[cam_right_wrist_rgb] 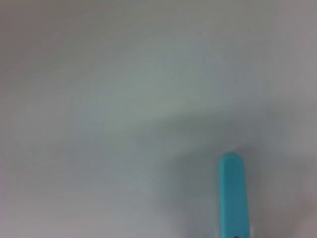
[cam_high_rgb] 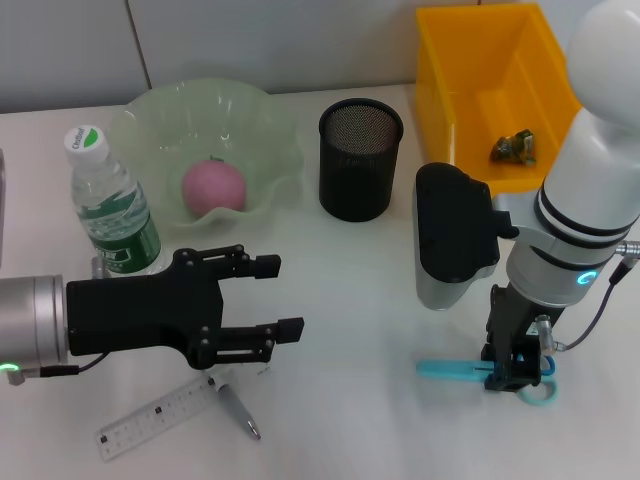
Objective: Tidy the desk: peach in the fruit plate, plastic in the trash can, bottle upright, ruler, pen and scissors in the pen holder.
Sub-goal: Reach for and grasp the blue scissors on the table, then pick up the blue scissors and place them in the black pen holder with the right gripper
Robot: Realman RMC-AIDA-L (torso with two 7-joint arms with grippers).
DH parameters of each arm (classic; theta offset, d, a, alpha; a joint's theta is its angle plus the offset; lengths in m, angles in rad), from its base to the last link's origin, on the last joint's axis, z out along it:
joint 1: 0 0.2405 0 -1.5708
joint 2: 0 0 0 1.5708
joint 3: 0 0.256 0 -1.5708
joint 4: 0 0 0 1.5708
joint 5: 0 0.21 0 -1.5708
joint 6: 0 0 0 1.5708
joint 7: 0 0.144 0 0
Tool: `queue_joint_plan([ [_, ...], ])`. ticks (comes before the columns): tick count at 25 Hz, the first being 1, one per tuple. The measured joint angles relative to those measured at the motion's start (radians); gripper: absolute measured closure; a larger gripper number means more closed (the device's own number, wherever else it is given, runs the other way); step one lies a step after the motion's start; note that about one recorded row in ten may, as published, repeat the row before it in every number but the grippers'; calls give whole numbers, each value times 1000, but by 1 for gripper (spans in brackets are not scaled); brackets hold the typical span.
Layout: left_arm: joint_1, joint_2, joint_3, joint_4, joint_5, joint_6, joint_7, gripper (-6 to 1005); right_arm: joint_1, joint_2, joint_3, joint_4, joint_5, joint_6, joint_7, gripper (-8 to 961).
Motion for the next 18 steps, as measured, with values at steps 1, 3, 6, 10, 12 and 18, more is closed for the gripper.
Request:
queue_joint_plan([
  [1, 0, 0, -1, 0, 0, 0, 0, 231, 0, 0, 0, 0, 0, 0, 0, 689],
  [3, 0, 0, -1, 0, 0, 0, 0, 231, 1, 0, -1, 1, 0, 0, 0, 695],
  [6, -1, -1, -2, 0, -1, 0, 1, 231, 2, 0, -1, 7, 0, 4, 0, 705],
  [10, -2, -2, -2, 0, -2, 0, 2, 231, 2, 1, -2, 8, 0, 12, 0, 718],
  [12, -2, -2, -2, 0, -2, 0, 2, 231, 1, 1, -2, 8, 0, 14, 0, 724],
  [18, -2, -2, -5, 0, -2, 3, 2, 231, 0, 1, 2, 5, 1, 16, 6, 736],
])
